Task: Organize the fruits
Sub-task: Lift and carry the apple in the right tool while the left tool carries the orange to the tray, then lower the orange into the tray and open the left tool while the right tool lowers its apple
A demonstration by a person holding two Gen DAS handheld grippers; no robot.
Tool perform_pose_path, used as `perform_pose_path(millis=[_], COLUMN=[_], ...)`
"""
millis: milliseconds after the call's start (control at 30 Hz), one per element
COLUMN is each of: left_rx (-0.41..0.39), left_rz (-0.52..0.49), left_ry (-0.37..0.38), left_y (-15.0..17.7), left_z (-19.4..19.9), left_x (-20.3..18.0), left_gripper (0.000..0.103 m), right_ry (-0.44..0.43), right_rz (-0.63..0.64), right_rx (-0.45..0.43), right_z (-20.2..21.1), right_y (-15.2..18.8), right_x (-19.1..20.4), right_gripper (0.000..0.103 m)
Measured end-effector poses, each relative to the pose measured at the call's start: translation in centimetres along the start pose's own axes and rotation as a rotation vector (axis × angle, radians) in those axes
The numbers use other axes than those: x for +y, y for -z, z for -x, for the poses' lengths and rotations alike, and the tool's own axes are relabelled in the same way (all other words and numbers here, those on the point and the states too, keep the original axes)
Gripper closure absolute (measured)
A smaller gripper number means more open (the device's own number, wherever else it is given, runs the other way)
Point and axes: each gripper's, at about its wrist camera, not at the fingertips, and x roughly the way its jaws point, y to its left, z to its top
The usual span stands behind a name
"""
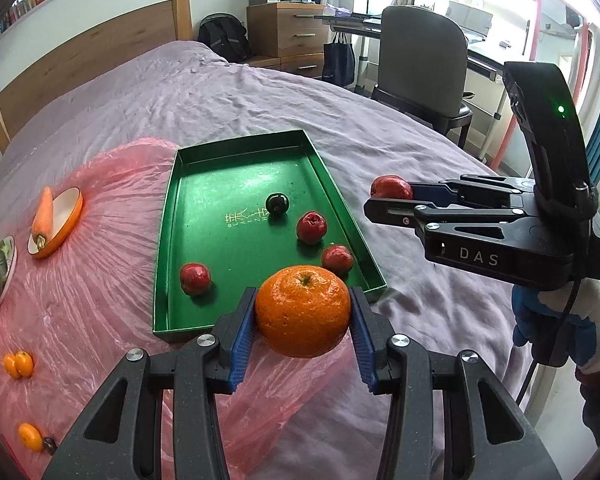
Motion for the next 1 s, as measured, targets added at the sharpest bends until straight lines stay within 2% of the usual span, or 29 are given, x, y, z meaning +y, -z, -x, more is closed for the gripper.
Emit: perform_pose_path(millis=[700, 1000], left_rx=[-0.047, -0.062], left_rz=[-0.026, -0.012], left_ry=[-0.091, -0.128], left_y=[-3.6, -4.7], left_z=[-2.9, -4.9], left_x=[1.9, 3.2], left_gripper=[0.064, 0.064], right_ry=[-0.021, -0.031], right_rz=[0.018, 0.033], right_rx=[-0.013, -0.014], right_z=[-3.1, -5.2], right_y=[-1.7, -3.6], right_x=[-1.0, -1.2], right_gripper=[0.041, 0.041])
